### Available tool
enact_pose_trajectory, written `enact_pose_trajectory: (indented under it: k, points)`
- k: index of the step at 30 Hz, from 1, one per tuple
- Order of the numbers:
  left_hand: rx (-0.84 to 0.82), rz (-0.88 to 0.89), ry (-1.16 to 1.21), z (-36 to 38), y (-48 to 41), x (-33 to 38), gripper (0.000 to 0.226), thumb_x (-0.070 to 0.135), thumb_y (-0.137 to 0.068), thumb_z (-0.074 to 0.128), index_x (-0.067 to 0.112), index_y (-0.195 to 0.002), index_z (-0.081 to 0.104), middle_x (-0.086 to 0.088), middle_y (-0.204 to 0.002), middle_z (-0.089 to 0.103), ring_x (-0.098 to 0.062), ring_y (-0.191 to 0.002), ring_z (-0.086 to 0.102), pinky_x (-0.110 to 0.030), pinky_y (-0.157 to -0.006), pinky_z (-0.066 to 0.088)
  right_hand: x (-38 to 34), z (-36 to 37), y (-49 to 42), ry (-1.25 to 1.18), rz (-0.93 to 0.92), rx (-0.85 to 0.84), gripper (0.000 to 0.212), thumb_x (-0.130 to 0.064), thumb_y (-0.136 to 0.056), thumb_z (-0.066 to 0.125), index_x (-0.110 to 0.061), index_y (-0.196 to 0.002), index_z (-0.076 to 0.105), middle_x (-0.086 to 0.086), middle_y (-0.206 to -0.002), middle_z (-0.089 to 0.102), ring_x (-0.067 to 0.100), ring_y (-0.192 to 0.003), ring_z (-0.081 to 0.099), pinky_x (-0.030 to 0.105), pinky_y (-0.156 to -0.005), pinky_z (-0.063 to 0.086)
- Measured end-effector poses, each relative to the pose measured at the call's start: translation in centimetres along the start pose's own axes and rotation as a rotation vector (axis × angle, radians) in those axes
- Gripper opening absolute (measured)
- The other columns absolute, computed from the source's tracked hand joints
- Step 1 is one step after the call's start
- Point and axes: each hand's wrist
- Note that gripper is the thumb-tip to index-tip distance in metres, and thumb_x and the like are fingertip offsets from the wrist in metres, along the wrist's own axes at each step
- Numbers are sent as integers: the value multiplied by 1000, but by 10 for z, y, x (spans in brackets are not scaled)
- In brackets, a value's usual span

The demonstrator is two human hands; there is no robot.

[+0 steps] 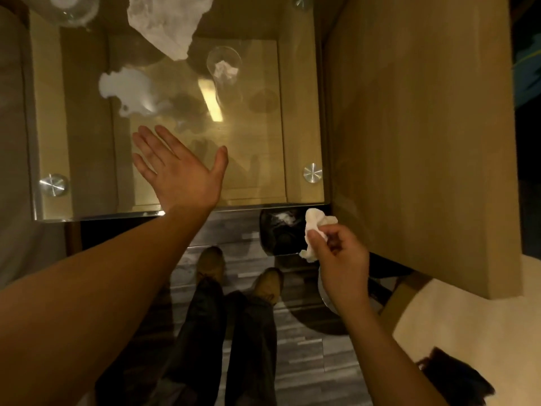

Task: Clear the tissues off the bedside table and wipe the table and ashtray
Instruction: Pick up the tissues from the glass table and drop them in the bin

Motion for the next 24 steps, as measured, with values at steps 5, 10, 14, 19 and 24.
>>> enact_pose_trajectory:
  k: [5, 10, 14, 19, 24]
  points:
    - [28, -11, -11, 3, -1, 0, 115, 84, -88, 23, -4, -161, 4, -30, -169, 2, -41, -158, -3, -58, -127, 0, 53, 25, -18, 176, 121, -87, 15, -23, -97, 67, -11, -103, 72, 8, -101, 71, 17, -88, 64, 37, -86, 55]
    - [41, -14, -14, 7, -1, -1, 116, 85, -88, 22, -3, -161, 4, -29, -169, 2, -40, -159, -3, -57, -127, 0, 75, 38, -48, 315, 147, -151, 28, -20, -100, 62, 0, -117, 70, 19, -109, 73, 32, -101, 68, 34, -85, 51]
    - [36, -12, -10, 6, 0, 0, 115, 85, -88, 21, -3, -161, 4, -29, -169, 1, -39, -158, -4, -57, -127, -2, 54, 19, -51, 332, 47, -114, 21, -25, -100, 62, -8, -106, 72, 13, -96, 72, 21, -84, 68, 30, -73, 53]
    - [14, -11, 7, 3, 2, 0, 115, 84, -89, 22, -3, -161, 2, -30, -169, -1, -39, -158, -5, -58, -127, -1, -41, -9, -41, 163, -162, -91, 9, -32, -97, 66, -25, -102, 68, -7, -96, 65, -1, -86, 62, 10, -70, 49]
    - [14, -3, 16, 2, 2, 0, 114, 83, -90, 27, -2, -161, 1, -30, -169, -1, -40, -158, -6, -58, -127, 0, -140, 21, -82, 62, -366, -116, 43, -38, -87, 77, -23, -126, 64, -12, -114, 60, 0, -100, 58, 9, -82, 47]
Point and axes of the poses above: each hand's wrist, its own y-axis away from the middle knuckle, its own z-axis out of the palm, x = y × z
